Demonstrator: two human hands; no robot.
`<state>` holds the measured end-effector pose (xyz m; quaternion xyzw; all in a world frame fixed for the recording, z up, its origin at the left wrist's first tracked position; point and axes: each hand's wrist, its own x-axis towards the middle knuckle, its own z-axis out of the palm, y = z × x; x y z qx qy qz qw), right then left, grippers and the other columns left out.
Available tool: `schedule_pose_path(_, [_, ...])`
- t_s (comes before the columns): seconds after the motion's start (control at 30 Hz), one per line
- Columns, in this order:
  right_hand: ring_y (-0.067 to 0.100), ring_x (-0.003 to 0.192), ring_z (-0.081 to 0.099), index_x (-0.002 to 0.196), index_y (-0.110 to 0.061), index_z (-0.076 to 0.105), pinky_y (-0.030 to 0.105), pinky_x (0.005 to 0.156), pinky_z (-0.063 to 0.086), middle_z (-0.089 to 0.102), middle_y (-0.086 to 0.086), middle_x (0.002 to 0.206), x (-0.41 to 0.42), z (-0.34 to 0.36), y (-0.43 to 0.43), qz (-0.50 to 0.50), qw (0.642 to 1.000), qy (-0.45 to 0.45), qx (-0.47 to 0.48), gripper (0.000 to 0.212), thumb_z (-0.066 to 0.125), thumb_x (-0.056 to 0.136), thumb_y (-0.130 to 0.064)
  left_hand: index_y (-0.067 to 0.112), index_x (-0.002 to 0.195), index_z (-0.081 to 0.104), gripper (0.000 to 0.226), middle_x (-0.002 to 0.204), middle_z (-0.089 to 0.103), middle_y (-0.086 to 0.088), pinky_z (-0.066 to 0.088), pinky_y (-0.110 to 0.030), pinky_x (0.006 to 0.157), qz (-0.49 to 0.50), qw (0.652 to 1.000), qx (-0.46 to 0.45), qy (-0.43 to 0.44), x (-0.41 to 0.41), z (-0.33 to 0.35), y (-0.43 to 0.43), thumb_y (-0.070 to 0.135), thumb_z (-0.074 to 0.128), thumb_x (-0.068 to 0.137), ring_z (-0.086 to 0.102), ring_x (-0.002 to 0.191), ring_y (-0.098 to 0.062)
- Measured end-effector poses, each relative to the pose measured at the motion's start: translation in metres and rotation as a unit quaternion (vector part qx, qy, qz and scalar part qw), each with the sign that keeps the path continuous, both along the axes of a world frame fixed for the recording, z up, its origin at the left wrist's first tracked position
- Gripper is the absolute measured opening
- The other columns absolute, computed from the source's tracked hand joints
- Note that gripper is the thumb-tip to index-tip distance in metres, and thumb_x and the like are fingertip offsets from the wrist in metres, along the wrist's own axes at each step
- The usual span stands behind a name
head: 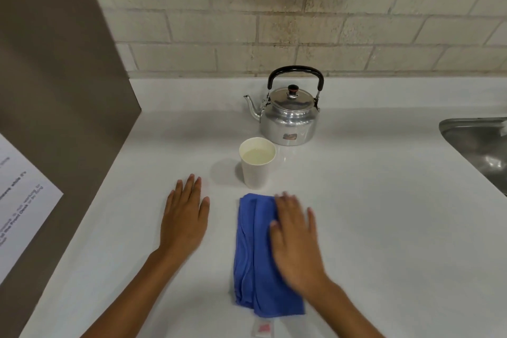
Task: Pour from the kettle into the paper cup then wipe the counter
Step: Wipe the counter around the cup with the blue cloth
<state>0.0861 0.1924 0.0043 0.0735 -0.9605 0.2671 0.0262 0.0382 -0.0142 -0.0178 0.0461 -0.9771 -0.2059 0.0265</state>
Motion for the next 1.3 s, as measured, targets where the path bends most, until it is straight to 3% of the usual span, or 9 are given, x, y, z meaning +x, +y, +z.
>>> schedule_pose_path(0.13, [0.021,0.145,-0.003,0.146,-0.014,0.007,0.038,0.116,-0.004,0.003,0.007,0.158,-0.048,0.003,0.050,-0.080,0.996,0.015,0.042,0.052,0.026,0.098,-0.021,0.018,0.142,0.018,0.048,0.151,0.007,0.009,-0.004,-0.024,0.113,-0.070,0.995,0.032,0.058,0.030,0.020,0.041,0.030,0.026,0.097,0.003,0.143,-0.013])
schedule_pose_path(0.23, [0.022,0.145,-0.007,0.146,-0.014,0.002,0.041,0.117,-0.003,-0.004,0.008,0.158,-0.075,-0.008,0.061,-0.053,0.994,0.007,0.093,0.052,0.023,0.099,-0.024,0.022,0.141,0.024,0.056,0.148,0.004,0.012,0.003,-0.040,0.116,-0.148,0.988,0.013,0.033,0.058,0.029,0.093,0.046,0.008,0.092,0.006,0.143,-0.018])
schedule_pose_path(0.37, [0.021,0.144,-0.011,0.145,-0.016,-0.005,0.042,0.118,-0.005,-0.009,0.006,0.158,-0.091,-0.023,0.059,-0.027,0.991,0.001,0.131,0.053,0.017,0.100,-0.031,0.025,0.122,0.056,0.056,0.135,0.052,0.004,0.034,-0.037,0.106,-0.189,0.974,-0.123,-0.027,0.074,0.028,0.137,0.055,0.024,0.087,0.048,0.124,-0.016])
schedule_pose_path(0.5, [0.020,0.144,-0.012,0.145,-0.016,-0.008,0.040,0.117,-0.006,-0.009,0.006,0.157,-0.095,-0.032,0.061,-0.026,0.988,0.005,0.150,0.055,0.015,0.099,-0.035,0.025,0.130,0.048,0.057,0.138,0.048,0.005,0.010,-0.037,0.106,-0.177,0.972,-0.145,-0.048,0.076,0.019,0.128,0.055,0.030,0.085,0.045,0.127,-0.016])
schedule_pose_path(0.77, [0.016,0.144,-0.008,0.145,-0.016,-0.003,0.040,0.118,-0.003,-0.005,0.002,0.158,-0.094,-0.036,0.061,-0.034,0.988,0.005,0.148,0.054,0.013,0.098,-0.036,0.021,0.132,0.044,0.056,0.136,0.050,-0.001,0.025,-0.039,0.104,-0.109,0.983,-0.148,0.007,0.055,0.006,0.050,0.038,0.006,0.095,0.048,0.124,-0.023])
schedule_pose_path(0.93, [0.015,0.144,-0.009,0.145,-0.016,-0.005,0.039,0.119,-0.004,-0.004,0.001,0.158,-0.095,-0.039,0.060,-0.035,0.988,-0.002,0.152,0.054,0.010,0.097,-0.036,0.027,0.136,-0.022,0.053,0.155,-0.010,0.000,-0.003,-0.039,0.116,-0.014,0.990,-0.131,-0.041,-0.002,-0.001,0.019,0.039,0.010,0.095,-0.011,0.142,-0.023])
schedule_pose_path(1.03, [0.015,0.144,-0.009,0.145,-0.017,-0.005,0.039,0.119,-0.004,-0.004,0.001,0.158,-0.095,-0.040,0.060,-0.032,0.988,-0.008,0.153,0.054,0.010,0.097,-0.037,0.021,0.141,-0.014,0.053,0.155,-0.011,-0.001,-0.006,-0.042,0.115,-0.011,0.989,-0.140,-0.043,-0.014,-0.002,0.043,0.036,0.011,0.097,-0.013,0.141,-0.027])
schedule_pose_path(1.17, [0.014,0.144,-0.007,0.145,-0.018,-0.005,0.038,0.118,-0.001,-0.002,0.000,0.158,-0.095,-0.041,0.062,-0.032,0.987,0.000,0.157,0.054,0.009,0.097,-0.037,0.018,0.137,0.034,0.054,0.142,0.043,-0.001,0.040,-0.044,0.102,-0.075,0.987,-0.142,0.022,0.020,0.001,0.033,0.033,0.002,0.096,0.040,0.131,-0.023])
schedule_pose_path(1.3, [0.012,0.144,-0.008,0.144,-0.019,-0.008,0.038,0.118,-0.002,-0.003,-0.001,0.158,-0.095,-0.042,0.061,-0.037,0.987,-0.007,0.158,0.054,0.007,0.096,-0.038,0.022,0.141,0.004,0.047,0.152,0.021,0.006,0.018,-0.036,0.114,-0.049,0.996,-0.073,-0.002,0.002,-0.004,-0.005,0.036,0.010,0.096,0.015,0.141,-0.018])
